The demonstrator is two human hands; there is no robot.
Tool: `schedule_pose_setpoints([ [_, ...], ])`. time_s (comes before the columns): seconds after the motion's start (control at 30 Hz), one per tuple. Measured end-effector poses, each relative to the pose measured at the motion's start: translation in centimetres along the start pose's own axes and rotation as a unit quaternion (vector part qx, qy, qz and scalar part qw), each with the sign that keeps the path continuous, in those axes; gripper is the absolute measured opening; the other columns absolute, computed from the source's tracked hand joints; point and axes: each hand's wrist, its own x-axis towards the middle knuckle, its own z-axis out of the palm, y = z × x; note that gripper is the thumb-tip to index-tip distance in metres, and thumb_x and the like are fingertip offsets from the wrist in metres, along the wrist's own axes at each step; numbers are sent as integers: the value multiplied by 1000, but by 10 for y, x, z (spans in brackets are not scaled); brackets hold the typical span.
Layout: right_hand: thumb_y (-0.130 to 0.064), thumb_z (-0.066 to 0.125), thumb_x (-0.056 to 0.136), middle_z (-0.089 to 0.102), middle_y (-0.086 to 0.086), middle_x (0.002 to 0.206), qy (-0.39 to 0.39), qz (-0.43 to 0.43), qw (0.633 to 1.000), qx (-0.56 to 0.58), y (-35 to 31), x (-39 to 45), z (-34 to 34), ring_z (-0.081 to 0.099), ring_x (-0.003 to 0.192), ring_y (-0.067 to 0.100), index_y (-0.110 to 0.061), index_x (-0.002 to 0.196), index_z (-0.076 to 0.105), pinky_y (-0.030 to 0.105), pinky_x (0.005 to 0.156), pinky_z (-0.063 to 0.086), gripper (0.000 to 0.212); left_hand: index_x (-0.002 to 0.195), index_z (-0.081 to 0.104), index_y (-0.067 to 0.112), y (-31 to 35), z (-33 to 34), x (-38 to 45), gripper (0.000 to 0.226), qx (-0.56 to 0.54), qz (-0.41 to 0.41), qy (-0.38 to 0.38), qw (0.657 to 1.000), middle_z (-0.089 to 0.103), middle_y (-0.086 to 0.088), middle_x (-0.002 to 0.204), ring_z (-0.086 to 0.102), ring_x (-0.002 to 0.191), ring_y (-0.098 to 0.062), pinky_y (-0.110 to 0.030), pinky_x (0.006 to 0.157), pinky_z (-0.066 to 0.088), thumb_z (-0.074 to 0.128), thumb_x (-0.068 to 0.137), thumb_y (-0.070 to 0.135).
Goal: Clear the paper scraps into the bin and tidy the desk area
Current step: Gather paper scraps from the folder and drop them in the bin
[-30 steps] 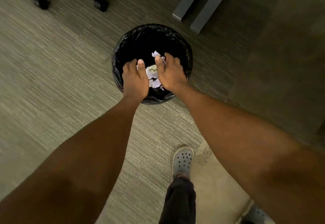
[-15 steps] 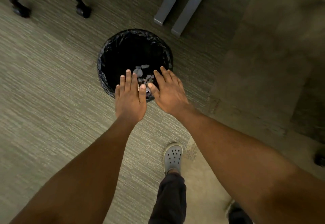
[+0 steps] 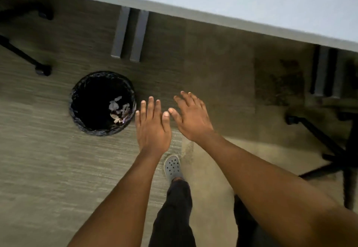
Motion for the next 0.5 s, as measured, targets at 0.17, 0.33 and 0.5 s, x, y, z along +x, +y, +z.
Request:
schedule_pose_setpoints([
  [0.17,-58,16,94,27,5,156,26,56,998,10,44,-56,-57,17,145,23,-23,145,34,44,115,15,65,151,26,13,86,-17,-20,66,11,83,-33,996,11,-3,163,-2,150,-18,-40,121,-3,7,99,48],
  [0.33,-56,22,97,28,5,156,61,122,991,4,106,-114,-110,18,145,23,-22,146,34,43,115,14,61,151,29,14,167,-15,-46,60,0,154,-48,987,11,-2,163,-2,149,-17,-39,121,1,13,101,45],
  [0.5,-61,20,95,30,5,155,109,195,975,6,175,-173,-164,20,144,24,-22,145,35,44,114,17,65,152,26,18,252,-4,-73,60,10,230,-91,969,8,-1,163,-5,149,-16,-38,119,-1,11,102,48],
])
